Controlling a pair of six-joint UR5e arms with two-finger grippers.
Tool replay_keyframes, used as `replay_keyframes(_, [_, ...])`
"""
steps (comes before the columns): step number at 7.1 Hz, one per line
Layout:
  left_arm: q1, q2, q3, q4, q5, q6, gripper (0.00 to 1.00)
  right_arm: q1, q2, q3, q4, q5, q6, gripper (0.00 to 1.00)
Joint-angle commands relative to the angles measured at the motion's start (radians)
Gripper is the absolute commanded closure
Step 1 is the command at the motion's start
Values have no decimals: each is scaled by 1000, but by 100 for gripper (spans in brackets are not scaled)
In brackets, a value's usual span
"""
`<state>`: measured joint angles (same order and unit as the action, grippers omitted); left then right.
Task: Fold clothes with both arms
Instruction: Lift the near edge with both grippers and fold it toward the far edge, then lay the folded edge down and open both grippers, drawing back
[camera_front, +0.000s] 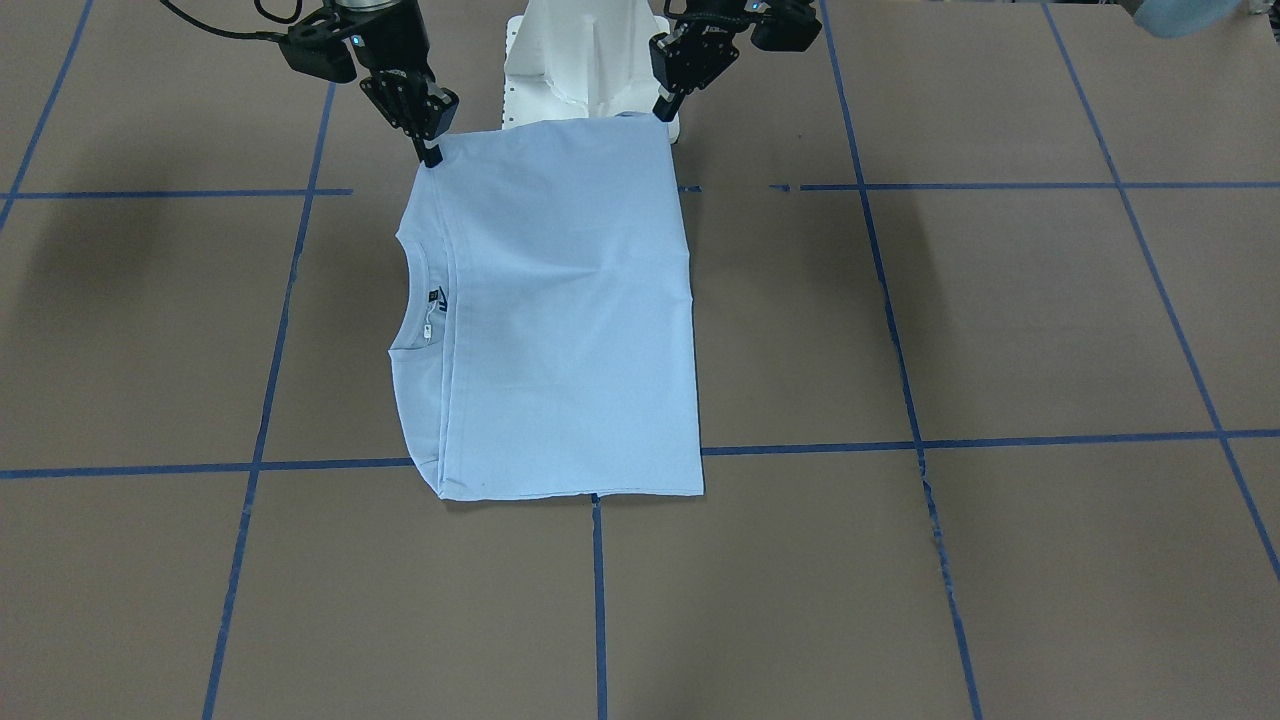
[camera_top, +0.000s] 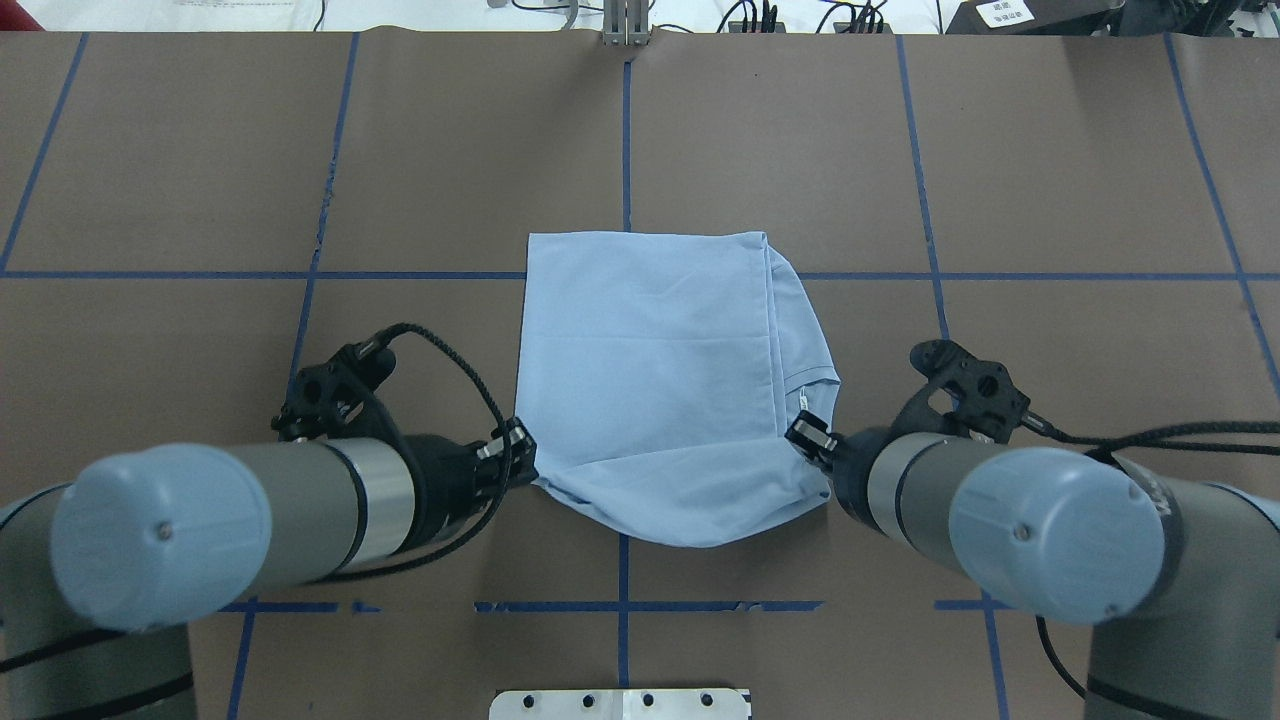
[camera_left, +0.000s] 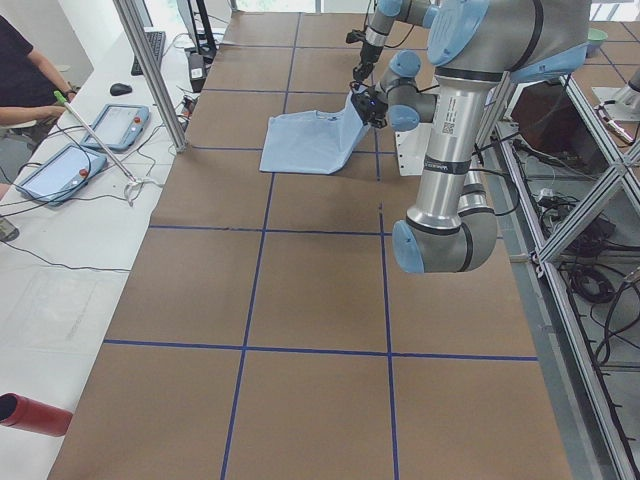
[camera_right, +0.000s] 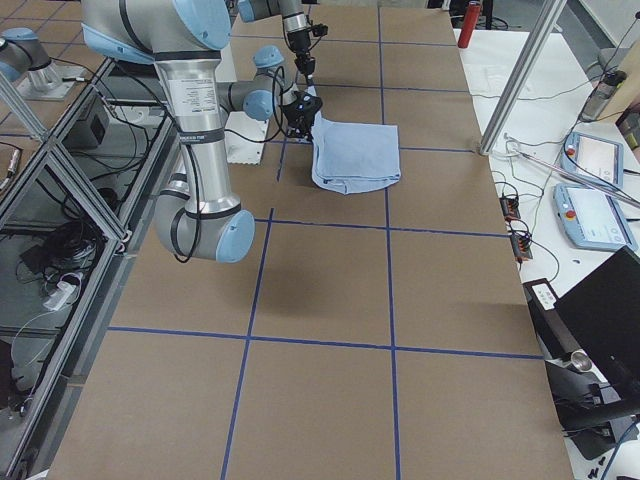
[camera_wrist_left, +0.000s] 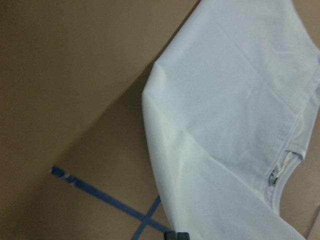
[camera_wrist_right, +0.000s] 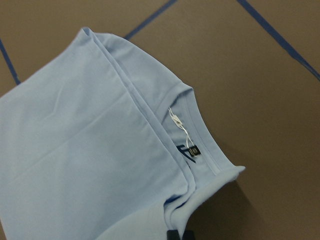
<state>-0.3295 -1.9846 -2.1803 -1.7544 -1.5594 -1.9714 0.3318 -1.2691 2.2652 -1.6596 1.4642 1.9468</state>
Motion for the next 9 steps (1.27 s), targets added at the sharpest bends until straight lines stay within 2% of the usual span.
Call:
replay_keyframes(1, [-148, -84, 146, -13, -21, 135, 100, 163, 141, -201, 0, 98, -122, 100])
replay_keyframes(2, [-196, -114, 225, -48, -21, 182, 100, 202, 167, -279, 29, 100, -181, 100])
replay_keyframes(3, [-226, -115, 311, -139, -21, 204, 100, 237, 209, -365, 59, 129, -193, 100])
replay_keyframes(4, [-238, -144, 429, -237, -16, 245, 100, 271, 264, -500, 130, 158, -206, 100])
replay_keyframes(5, [-287, -167, 539, -284, -13, 394, 100, 327, 318, -670, 264, 215, -270, 100])
replay_keyframes(6, [-330, -231, 726, -403, -2, 508, 76, 395, 376, -855, 376, 293, -380, 87])
replay_keyframes(7, [-359, -306, 927, -545, 74, 578, 57, 433, 504, -1114, 534, 304, -472, 1])
replay_keyframes(8, [-411, -312, 951, -606, 76, 645, 52, 519, 555, -1186, 591, 379, -587, 0])
replay_keyframes(9, [-419, -304, 932, -602, 70, 649, 52, 588, 506, -1161, 593, 544, -639, 0])
